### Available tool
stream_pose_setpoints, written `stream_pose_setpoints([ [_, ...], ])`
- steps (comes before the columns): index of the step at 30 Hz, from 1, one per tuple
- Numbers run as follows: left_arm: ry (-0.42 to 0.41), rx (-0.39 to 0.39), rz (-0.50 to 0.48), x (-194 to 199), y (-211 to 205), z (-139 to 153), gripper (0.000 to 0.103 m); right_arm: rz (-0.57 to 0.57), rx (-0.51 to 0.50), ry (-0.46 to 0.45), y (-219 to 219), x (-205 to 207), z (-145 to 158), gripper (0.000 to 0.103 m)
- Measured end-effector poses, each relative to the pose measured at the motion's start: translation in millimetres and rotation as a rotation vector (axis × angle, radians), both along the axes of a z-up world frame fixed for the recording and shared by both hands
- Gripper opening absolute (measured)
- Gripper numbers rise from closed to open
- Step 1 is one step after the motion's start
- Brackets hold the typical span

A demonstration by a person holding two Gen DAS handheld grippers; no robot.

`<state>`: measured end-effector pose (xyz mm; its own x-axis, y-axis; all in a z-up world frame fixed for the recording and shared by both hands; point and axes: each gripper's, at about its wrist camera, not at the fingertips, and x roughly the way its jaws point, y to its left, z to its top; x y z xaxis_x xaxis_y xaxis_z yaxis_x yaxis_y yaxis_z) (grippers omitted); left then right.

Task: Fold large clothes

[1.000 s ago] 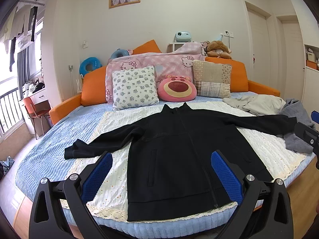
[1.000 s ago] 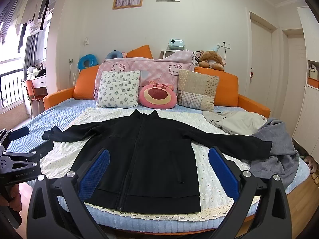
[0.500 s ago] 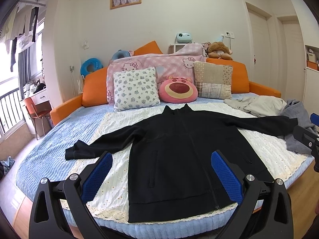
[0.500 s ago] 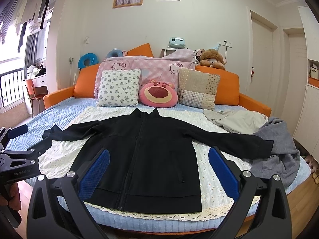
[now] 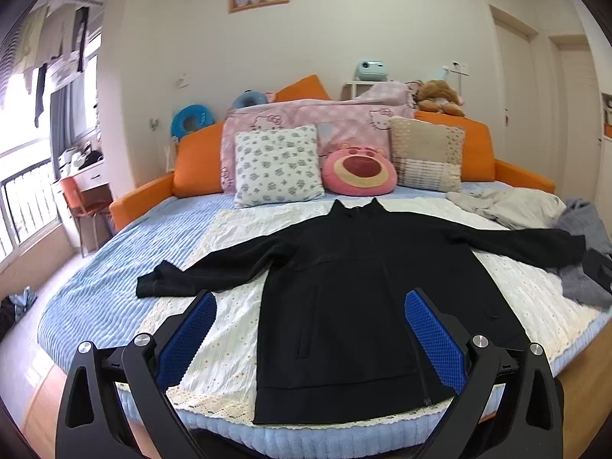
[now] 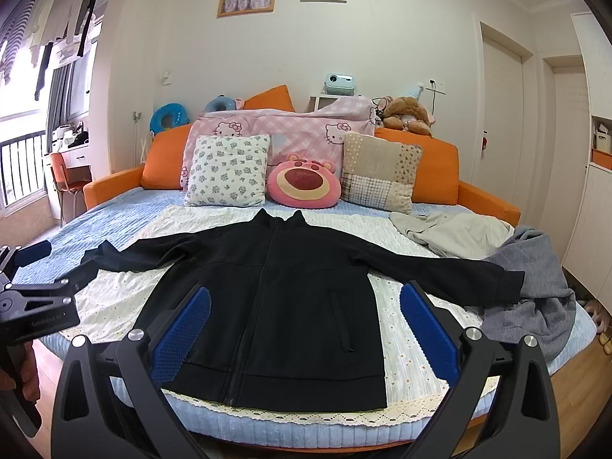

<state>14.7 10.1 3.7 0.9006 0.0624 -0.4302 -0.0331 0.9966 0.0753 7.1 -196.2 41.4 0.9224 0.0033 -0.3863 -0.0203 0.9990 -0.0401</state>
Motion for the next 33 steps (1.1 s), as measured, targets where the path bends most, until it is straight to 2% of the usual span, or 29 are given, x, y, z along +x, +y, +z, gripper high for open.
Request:
stream_pose_setpoints([
  [5, -0.01, -0.057, -0.001, -0.6, 9.9, 2.3, 0.1, 0.0, -0.004, -0.003, 0.6, -0.1, 1.0, 0.098],
  [28, -0.065, 0.031, -0.042, -14.3, -5.0, 3.3, 0.1, -0.004, -0.01, 0.005, 0.0, 5.4, -1.3, 0.098],
  [33, -0.068, 0.016, -0.049, -16.4, -2.8, 3.9, 0.1, -0.012, -0.01, 0.012, -2.9, 8.0, -4.1, 0.098],
])
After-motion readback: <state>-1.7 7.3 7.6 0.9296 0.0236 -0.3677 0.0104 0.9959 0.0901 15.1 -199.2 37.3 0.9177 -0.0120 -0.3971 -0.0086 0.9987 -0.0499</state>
